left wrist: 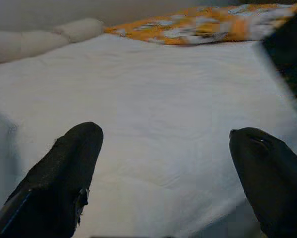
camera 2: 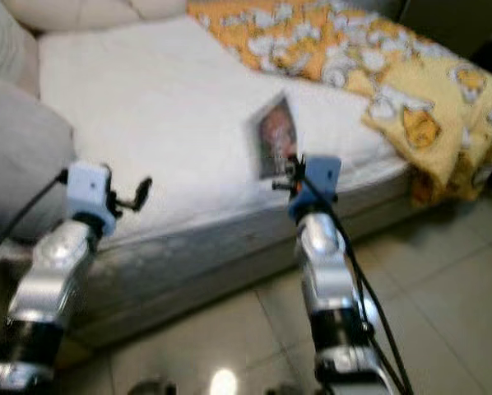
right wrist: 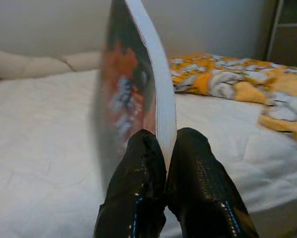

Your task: Clean up the room

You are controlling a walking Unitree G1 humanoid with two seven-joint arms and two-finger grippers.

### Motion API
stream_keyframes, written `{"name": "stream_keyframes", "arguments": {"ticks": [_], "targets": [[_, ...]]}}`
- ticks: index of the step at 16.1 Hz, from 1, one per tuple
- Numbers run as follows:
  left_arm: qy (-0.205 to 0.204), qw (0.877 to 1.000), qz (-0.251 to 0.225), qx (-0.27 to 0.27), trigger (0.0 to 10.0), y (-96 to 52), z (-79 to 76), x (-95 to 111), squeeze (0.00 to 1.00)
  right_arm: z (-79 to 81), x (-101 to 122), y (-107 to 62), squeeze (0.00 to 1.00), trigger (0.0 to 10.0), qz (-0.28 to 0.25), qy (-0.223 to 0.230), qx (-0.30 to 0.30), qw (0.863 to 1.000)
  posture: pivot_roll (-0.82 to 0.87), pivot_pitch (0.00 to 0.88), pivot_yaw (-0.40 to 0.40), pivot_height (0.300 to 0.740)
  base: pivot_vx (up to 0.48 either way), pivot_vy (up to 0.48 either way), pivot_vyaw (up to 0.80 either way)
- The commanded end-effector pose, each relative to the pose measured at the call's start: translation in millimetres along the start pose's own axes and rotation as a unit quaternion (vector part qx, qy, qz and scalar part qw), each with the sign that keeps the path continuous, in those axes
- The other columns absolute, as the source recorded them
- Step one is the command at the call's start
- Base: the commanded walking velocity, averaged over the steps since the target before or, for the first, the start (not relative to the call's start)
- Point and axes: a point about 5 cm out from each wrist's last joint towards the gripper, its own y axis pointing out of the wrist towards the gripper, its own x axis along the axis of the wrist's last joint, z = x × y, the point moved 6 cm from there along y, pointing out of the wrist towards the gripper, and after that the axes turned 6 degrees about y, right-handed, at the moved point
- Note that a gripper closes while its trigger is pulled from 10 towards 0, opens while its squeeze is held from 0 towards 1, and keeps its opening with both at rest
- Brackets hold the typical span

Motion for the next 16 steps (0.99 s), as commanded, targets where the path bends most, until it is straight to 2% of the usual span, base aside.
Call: {"name": "stream_keyframes", "arguments": {"ticks": [1, 4, 16], "targets": [[0.006, 1.000, -0.001, 0.004, 10.0, 0.9, 4.8, 2.6, 0.65, -0.4, 12.7, 2.9, 0.00, 10.0, -0.021, 0.007, -0.004, 1.000, 0.03, 0.000, -0.003, 0.740, 0.000, 0.000, 0.00], [0.001, 1.000, -0.007, 0.000, 10.0, 1.2, 4.7, 4.6, 0.65, -1.3, 13.3, 3.9, 0.00, 10.0, -0.021, 0.006, -0.006, 1.000, 0.03, 0.000, -0.002, 0.740, 0.000, 0.000, 0.00], [-0.001, 1.000, -0.004, 0.002, 10.0, 4.7, 8.1, 6.0, 0.65, -3.8, 13.8, 8.5, 0.00, 10.0, -0.019, 0.006, -0.015, 1.000, 0.03, 0.000, 0.004, 0.740, 0.289, 0.000, 0.00]]}}
